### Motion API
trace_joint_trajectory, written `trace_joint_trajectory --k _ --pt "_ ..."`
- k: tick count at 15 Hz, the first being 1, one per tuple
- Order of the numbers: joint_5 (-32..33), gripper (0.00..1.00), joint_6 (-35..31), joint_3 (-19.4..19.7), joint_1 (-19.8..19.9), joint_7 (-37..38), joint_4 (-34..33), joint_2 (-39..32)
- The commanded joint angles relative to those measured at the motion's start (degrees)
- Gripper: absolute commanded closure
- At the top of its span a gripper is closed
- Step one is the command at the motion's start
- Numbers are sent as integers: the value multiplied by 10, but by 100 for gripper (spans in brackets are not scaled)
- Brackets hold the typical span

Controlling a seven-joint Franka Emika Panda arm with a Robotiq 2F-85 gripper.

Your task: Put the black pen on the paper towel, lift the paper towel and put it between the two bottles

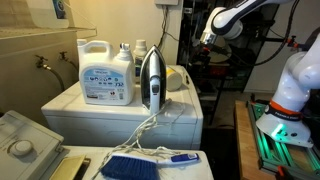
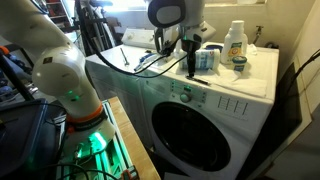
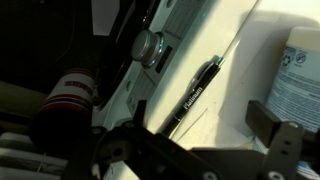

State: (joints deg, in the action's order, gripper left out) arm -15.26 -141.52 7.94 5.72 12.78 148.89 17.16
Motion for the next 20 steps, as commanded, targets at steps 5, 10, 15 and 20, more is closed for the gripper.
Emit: trace_joint_trajectory --k 5,10,15,20 --pt "106 4 2 -35 28 82 -48 -84" --pt "120 29 3 -39 20 123 -82 -128" --pt "123 65 1 -38 14 148 -104 -159" --pt "103 34 -8 -37 5 144 -123 -183"
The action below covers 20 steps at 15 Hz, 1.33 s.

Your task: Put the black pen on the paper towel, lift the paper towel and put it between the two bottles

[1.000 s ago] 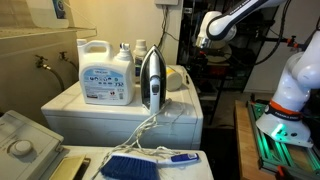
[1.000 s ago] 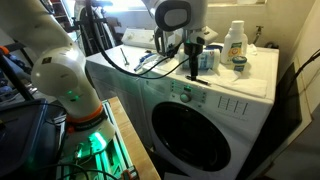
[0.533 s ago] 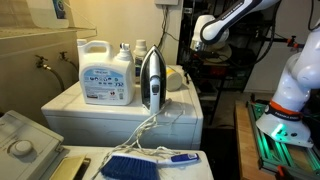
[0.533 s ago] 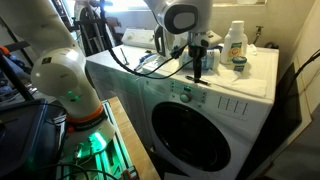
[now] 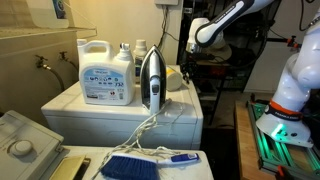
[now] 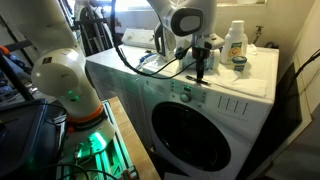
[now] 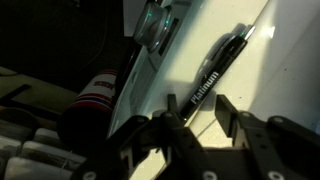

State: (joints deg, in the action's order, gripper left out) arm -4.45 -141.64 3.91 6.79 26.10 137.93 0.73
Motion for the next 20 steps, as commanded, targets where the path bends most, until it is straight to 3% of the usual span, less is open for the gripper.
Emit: trace_joint_trajectory --k 1,2,3,6,8,14,15,16,19,20 --pt "-6 50 -5 3 -8 13 -16 -22" --pt "-4 69 -5 3 -9 16 -18 -25" --pt "-3 69 -5 4 -10 20 -20 -28" --pt "-1 91 -4 6 -12 31 -25 -28" --pt "-2 95 0 6 -12 36 -27 -23" --pt "4 91 -1 21 3 63 -21 39" --pt "-1 91 1 11 -6 48 -32 11" --pt "-1 87 1 12 -3 49 -33 18" --pt "-1 87 1 10 -5 49 -32 16" --pt "-1 92 1 9 -7 49 -32 13"
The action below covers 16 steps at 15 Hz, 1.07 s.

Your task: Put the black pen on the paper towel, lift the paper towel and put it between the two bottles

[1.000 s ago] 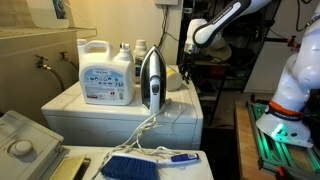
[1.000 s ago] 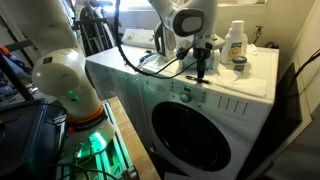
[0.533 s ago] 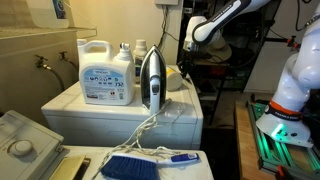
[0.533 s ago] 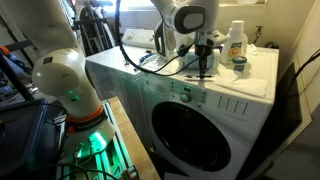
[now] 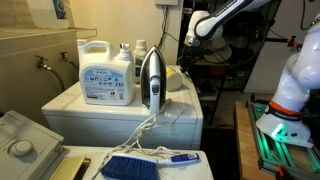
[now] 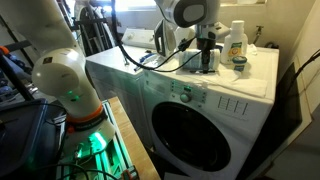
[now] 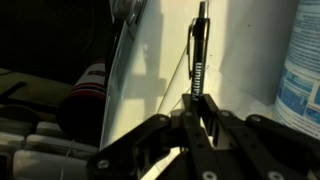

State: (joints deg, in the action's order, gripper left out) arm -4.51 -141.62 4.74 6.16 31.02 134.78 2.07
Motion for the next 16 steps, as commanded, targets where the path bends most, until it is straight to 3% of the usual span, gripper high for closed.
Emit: trace_joint_trajectory --k 1,6,9,14,16 --pt "11 92 -5 6 6 24 -13 -12" --pt "51 91 -65 43 34 134 -64 -67" --pt "-8 91 -58 56 38 128 -99 -110" --pt "-142 91 -63 43 42 100 -148 -160" --pt "-168 91 -59 40 41 97 -166 -177"
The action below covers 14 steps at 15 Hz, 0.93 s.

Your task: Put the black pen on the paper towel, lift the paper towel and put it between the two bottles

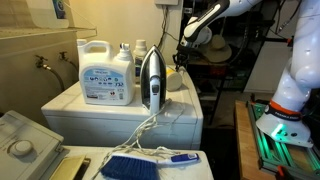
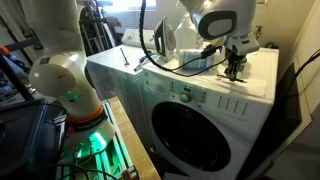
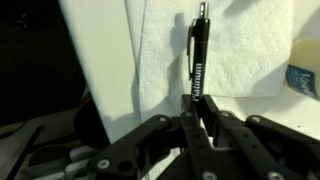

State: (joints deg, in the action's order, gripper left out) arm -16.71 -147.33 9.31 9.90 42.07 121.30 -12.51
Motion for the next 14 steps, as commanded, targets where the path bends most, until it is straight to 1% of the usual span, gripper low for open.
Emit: trace_joint_trajectory --k 1,2,5,6,7,8,10,14 --pt "-43 90 -1 -3 0 -9 -38 -40" --pt "-49 90 8 -4 1 -13 -45 -46" --pt "-20 87 24 9 -6 4 -61 -64" --pt "-17 89 29 10 -6 4 -66 -68" --pt "-18 87 32 10 -6 3 -71 -70" --pt "-21 67 37 8 -5 0 -74 -70" --pt "-20 56 44 7 -5 -8 -75 -64" --pt "-16 25 68 9 -3 -24 -86 -52"
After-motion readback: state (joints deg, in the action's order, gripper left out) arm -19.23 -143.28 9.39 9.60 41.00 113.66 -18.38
